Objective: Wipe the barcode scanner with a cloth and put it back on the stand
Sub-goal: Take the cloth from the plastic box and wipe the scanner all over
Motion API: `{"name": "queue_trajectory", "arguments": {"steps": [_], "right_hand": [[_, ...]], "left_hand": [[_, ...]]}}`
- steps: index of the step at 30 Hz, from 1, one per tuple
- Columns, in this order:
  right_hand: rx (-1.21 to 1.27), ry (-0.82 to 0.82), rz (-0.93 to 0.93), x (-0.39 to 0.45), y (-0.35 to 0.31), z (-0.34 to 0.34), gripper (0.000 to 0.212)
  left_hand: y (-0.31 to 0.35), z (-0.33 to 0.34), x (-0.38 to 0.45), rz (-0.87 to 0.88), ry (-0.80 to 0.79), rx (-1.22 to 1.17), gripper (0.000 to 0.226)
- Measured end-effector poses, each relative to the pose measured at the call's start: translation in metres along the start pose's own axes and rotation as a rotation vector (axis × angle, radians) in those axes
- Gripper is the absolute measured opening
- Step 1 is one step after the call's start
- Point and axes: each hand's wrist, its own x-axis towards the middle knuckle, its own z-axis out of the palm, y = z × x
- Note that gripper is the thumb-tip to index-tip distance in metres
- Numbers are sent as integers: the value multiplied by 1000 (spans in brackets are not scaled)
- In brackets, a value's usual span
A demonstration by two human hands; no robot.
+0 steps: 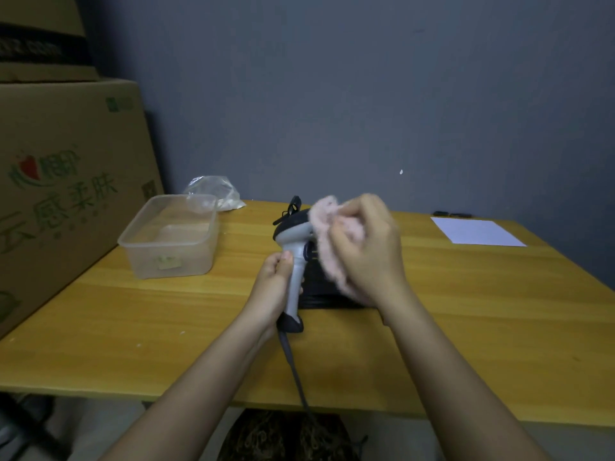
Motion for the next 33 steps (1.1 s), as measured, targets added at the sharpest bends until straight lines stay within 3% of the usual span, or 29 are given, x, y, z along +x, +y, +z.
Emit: {"name": "queue_trajectory", "arguments": {"steps": [2, 4, 7, 11, 13, 16, 19, 21, 24, 28, 33], "right_hand": [[-41, -74, 39, -1, 1, 0, 9], [-95, -38, 107, 1, 4, -1, 9], [-98, -71, -10, 1, 9, -5, 9], [-85, -31, 41, -2, 7, -4, 8], [-118, -145, 0, -6, 8, -2, 8], [-262, -256, 186, -14, 28, -5, 6], [-101, -182, 184, -23, 22, -16, 33], [-77, -199, 150, -32, 6, -16, 33], [-245, -293, 118, -44, -9, -10, 27], [-601, -523, 51, -48, -11, -1, 55], [-644, -371, 127, -47, -5, -5, 45]], "left_hand": [[0, 2, -2, -16, -5, -34, 25], [0, 0, -3, -1, 11, -12, 24], [3, -1, -1, 15, 8, -13, 27], [6, -1, 0, 15, 24, -15, 27], [8, -1, 1, 7, 22, -52, 25], [13, -5, 1, 16, 29, -114, 26], [18, -10, 9, -1, 53, -152, 22], [19, -9, 13, -29, 41, -163, 20], [25, 1, 13, -76, -46, -209, 15], [33, 22, 11, -29, -122, -74, 27], [43, 50, 17, 84, -93, 56, 34]]}}
